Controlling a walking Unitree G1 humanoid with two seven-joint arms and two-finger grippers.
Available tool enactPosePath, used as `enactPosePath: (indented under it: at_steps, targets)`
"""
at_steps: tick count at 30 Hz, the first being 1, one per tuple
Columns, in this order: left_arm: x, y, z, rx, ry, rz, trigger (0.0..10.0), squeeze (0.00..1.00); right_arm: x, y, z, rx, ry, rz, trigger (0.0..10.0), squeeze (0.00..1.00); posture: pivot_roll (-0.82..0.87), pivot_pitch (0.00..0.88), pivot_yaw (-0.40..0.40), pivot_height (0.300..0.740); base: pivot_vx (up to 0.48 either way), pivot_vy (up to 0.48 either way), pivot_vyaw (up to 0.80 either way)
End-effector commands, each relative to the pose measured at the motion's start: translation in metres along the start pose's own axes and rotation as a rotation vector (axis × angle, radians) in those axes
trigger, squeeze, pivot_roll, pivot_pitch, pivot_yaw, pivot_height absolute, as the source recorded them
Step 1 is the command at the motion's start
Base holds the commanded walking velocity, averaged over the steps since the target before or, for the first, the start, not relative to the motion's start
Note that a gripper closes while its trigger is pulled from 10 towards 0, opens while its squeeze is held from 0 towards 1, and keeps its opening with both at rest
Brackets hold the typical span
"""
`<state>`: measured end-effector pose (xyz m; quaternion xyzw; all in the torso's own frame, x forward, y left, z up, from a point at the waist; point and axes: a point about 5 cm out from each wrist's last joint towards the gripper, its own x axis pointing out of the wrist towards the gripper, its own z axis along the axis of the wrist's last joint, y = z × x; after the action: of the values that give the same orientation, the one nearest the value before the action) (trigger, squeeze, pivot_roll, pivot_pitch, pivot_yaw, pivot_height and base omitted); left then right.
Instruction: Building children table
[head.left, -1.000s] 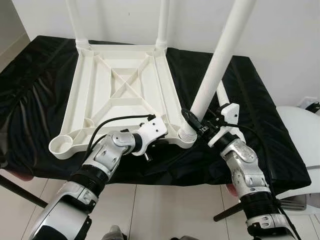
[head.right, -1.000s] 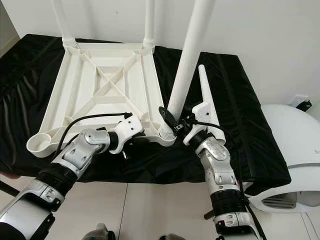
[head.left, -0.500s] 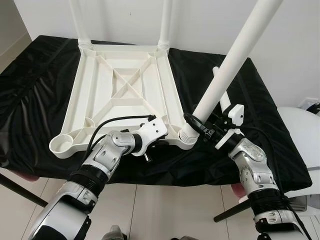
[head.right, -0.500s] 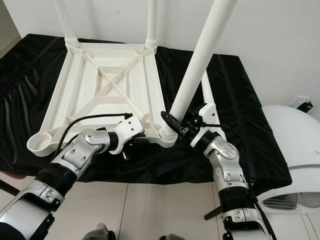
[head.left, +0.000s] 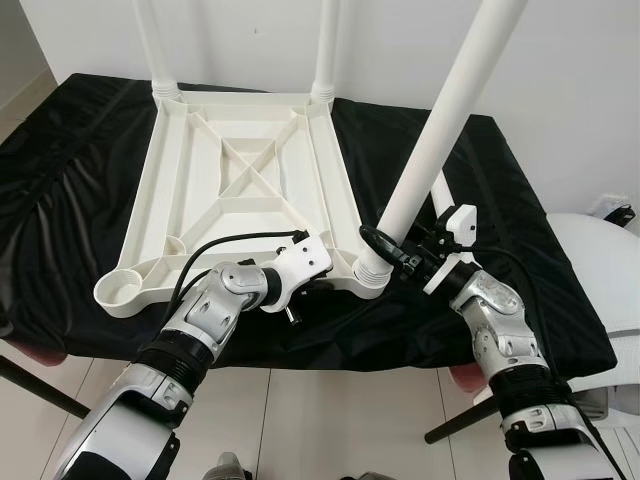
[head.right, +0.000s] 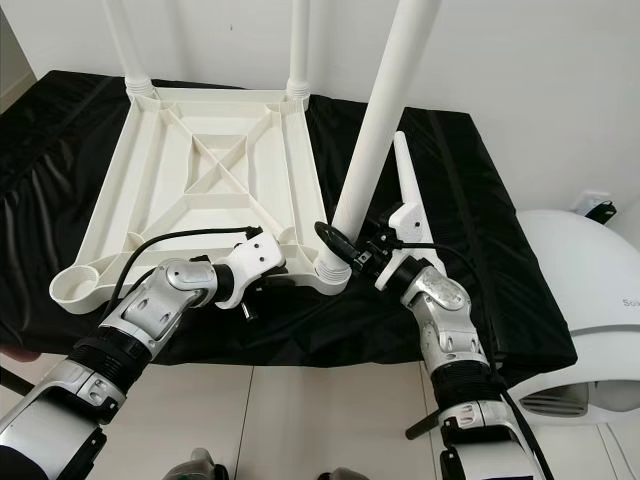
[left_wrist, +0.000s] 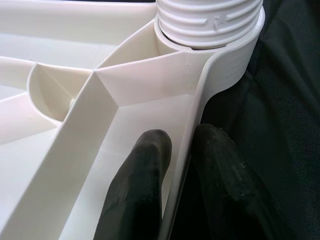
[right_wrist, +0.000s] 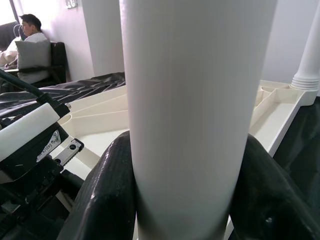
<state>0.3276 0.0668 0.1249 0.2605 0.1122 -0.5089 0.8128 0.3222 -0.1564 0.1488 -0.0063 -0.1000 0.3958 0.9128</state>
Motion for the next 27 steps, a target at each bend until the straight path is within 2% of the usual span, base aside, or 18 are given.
enactPosePath:
  at_steps: [1,9,19,27]
  targets:
    - [0.0,-0.001,0.015,0.055,-0.046,-0.03,10.0,0.0,-0.023,0.005,-0.048,0.099,0.234,-0.041,10.0,0.0,0.01,0.024,-0.033,0.74,0.0,0.0,0.0]
    - [-0.001,-0.002,0.015,0.054,-0.05,-0.03,10.0,0.0,-0.018,0.008,-0.057,0.108,0.265,-0.035,10.0,0.0,0.01,0.024,-0.032,0.74,0.0,0.0,0.0]
    - [-0.001,-0.001,0.016,0.057,-0.054,-0.029,10.0,0.0,-0.019,0.014,-0.06,0.107,0.242,-0.052,10.0,0.0,0.01,0.031,-0.032,0.74,0.0,0.0,0.0]
    - [-0.001,-0.002,0.018,0.056,-0.057,-0.032,10.0,0.0,-0.022,0.014,-0.062,0.113,0.205,-0.134,10.0,0.0,0.01,0.037,-0.03,0.74,0.0,0.0,0.0]
